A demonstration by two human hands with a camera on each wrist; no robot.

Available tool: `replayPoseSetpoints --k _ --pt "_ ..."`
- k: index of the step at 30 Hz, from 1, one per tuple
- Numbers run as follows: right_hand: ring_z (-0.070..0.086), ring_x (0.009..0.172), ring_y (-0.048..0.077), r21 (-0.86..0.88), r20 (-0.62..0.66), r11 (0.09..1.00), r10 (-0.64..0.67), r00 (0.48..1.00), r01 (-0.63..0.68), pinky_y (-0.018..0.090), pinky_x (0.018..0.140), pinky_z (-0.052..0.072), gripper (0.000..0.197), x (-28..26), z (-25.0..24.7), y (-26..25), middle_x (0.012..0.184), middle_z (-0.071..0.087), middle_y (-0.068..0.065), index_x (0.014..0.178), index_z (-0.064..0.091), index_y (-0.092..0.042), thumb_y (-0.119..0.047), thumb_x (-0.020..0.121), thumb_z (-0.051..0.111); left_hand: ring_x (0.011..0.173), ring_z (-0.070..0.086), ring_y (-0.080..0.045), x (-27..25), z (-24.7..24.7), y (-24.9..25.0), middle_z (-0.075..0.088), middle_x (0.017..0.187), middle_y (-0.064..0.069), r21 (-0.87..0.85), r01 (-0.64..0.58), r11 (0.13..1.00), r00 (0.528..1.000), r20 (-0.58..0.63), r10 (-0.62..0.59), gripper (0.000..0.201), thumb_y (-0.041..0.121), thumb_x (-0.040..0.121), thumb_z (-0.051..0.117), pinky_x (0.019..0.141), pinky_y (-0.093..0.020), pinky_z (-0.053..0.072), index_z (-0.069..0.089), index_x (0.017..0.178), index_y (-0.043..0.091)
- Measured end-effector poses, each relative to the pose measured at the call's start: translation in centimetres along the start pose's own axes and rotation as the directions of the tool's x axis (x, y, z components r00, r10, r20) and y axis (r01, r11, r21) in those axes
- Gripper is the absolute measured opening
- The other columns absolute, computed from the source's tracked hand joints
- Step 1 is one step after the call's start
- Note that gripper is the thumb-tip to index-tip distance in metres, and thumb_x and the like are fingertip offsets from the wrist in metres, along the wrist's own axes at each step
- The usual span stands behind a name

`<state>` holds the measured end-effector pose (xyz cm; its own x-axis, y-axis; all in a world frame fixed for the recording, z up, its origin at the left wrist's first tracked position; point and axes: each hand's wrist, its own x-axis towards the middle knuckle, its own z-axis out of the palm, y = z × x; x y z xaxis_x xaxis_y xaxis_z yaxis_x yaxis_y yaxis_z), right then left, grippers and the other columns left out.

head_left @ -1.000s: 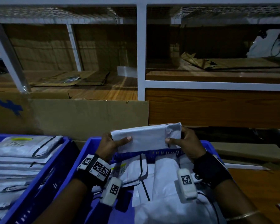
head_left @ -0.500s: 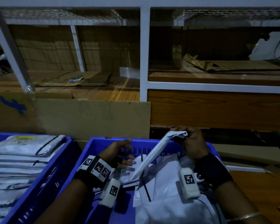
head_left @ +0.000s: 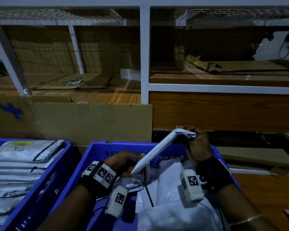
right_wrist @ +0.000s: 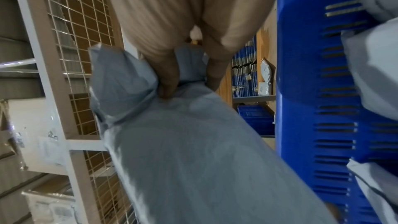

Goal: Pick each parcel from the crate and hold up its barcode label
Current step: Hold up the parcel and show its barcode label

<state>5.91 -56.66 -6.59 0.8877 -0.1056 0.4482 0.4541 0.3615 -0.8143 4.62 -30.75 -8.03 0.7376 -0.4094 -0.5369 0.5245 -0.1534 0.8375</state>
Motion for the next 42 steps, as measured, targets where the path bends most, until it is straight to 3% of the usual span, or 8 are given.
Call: replayPoseSetpoints --k 7,11,16,21,26,30,37,42 --pt "0.064 0.105 0.023 -0.165 0.057 0.986 0.022 0.998 -0.013 0.037 0.085 0.054 0.020 -0.1 -0.3 -0.3 0.111 0.069 -0.004 0.058 0.066 -0.029 -0.016 0.066 0.079 0.080 0.056 -0.033 0.4 -1.6 0.3 0.058 0.106 -0.018 -0.126 -0.123 0.984 0.992 -0.053 0.118 0.054 0.022 0.061 0.086 0.072 -0.035 0.041 0.066 0.105 -0.002" --pt "0.069 0.079 0.017 -0.163 0.053 0.982 0.108 0.993 -0.098 0.028 0.062 0.055 0.032 -0.2 -0.2 -0.5 0.086 0.073 0.000 0.063 0.071 -0.028 0.002 0.064 0.059 0.124 0.051 -0.044 0.7 -2.5 0.2 0.060 0.127 -0.024 -0.225 -0.255 0.941 0.963 -0.153 0.224 0.060 0.007 0.068 0.076 0.110 -0.050 0.033 0.060 0.125 -0.002" --pt "0.068 0.073 0.030 -0.062 -0.027 0.961 0.269 0.963 -0.271 0.032 0.056 0.056 0.042 0.0 -0.3 -0.6 0.084 0.072 0.012 0.073 0.069 -0.009 0.021 0.084 0.042 0.080 0.064 -0.035 0.2 -2.9 0.7 0.066 0.106 -0.024 -0.168 -0.327 0.930 0.916 -0.297 0.269 0.044 0.013 0.078 0.076 0.061 -0.032 0.047 0.064 0.117 -0.003" --pt "0.067 0.079 0.027 -0.095 -0.058 0.929 0.354 0.933 -0.358 0.029 0.061 0.054 0.033 -0.5 -0.1 -1.1 0.086 0.072 0.012 0.091 0.066 0.000 0.008 0.093 0.035 0.092 0.043 -0.039 1.8 -4.7 -0.4 0.058 0.101 -0.026 -0.136 -0.373 0.918 0.884 -0.352 0.307 0.077 0.034 0.039 0.096 0.063 -0.042 0.030 0.069 0.101 -0.003" --pt "0.063 0.086 0.026 -0.250 -0.112 0.914 0.301 0.947 -0.320 0.028 0.067 0.055 0.017 -0.4 -0.3 -0.1 0.093 0.068 0.011 0.091 0.060 -0.014 0.003 0.089 0.062 0.090 0.056 -0.042 -0.2 -2.9 0.4 0.063 0.110 -0.033 -0.089 -0.419 0.904 0.863 -0.348 0.366 0.023 0.004 0.081 0.070 0.072 -0.044 0.042 0.070 0.104 0.000" --pt "0.063 0.097 0.030 -0.330 -0.135 0.879 0.316 0.939 -0.343 0.046 0.082 0.054 0.045 -0.6 -0.7 0.5 0.112 0.062 0.018 0.101 0.049 -0.025 0.001 0.077 0.077 0.081 0.055 -0.037 -0.3 -2.6 0.3 0.064 0.102 -0.033 -0.044 -0.439 0.897 0.862 -0.301 0.407 0.029 0.009 0.079 0.072 0.055 -0.032 0.041 0.070 0.107 0.004" --pt "0.065 0.089 0.013 -0.370 -0.095 0.860 0.341 0.935 -0.351 0.024 0.069 0.057 0.058 -1.0 -0.3 0.1 0.106 0.064 0.001 0.122 0.045 -0.016 0.011 0.078 0.072 0.044 0.049 -0.022 0.4 -2.9 0.6 0.053 0.066 -0.014 -0.116 -0.458 0.881 0.847 -0.356 0.394 0.026 0.028 0.090 0.065 0.040 -0.022 0.034 0.057 0.087 0.004" --pt "0.066 0.098 0.023 -0.348 -0.096 0.854 0.377 0.921 -0.386 0.035 0.080 0.056 0.043 -0.8 -0.2 0.4 0.110 0.067 0.007 0.118 0.056 -0.014 0.003 0.082 0.072 0.034 0.048 -0.016 0.3 -2.4 0.5 0.052 0.050 -0.004 -0.088 -0.455 0.886 0.830 -0.403 0.386 0.042 0.018 0.099 0.051 0.036 -0.017 0.034 0.056 0.059 0.010"
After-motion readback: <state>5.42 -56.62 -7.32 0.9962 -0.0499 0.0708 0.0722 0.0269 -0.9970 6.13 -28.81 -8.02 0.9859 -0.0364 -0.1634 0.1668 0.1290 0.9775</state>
